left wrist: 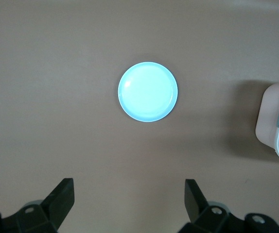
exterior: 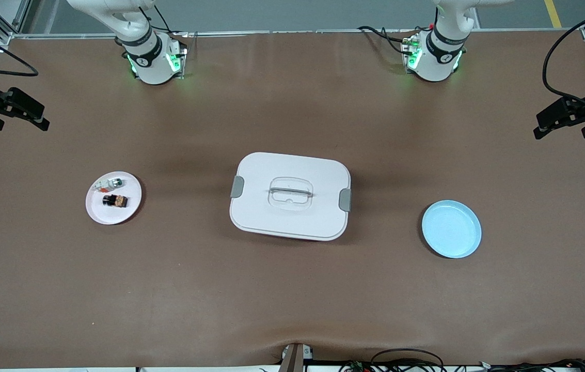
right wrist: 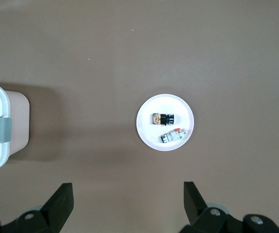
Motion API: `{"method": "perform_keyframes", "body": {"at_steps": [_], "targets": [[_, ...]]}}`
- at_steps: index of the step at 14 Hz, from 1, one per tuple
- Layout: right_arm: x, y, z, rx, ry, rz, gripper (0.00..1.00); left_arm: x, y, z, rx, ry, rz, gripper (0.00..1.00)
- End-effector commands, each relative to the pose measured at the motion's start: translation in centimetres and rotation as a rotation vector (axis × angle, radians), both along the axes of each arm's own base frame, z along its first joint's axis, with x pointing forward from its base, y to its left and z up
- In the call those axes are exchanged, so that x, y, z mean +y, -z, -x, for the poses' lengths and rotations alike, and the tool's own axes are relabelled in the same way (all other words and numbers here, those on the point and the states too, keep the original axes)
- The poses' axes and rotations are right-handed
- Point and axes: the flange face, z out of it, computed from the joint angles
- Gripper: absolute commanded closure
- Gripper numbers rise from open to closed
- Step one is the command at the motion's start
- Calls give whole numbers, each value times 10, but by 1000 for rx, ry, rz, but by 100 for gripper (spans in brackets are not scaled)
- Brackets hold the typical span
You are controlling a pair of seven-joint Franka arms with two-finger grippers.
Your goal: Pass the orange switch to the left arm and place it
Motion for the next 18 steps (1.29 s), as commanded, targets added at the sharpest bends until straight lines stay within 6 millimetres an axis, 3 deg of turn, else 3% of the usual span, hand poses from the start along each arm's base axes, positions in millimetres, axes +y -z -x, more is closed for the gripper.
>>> {"method": "perform_keyframes", "body": {"at_steps": [1, 9, 18], "targets": [[1, -5, 6, -18, -11, 2, 0, 0, -5, -1, 5, -7, -6, 0], [-1, -4, 6, -15, -9, 3, 0, 0, -5, -1, 3, -7, -6, 0], [-17, -1, 8, 13, 7, 3, 0, 0, -5, -1, 3, -9, -5, 0]]}}
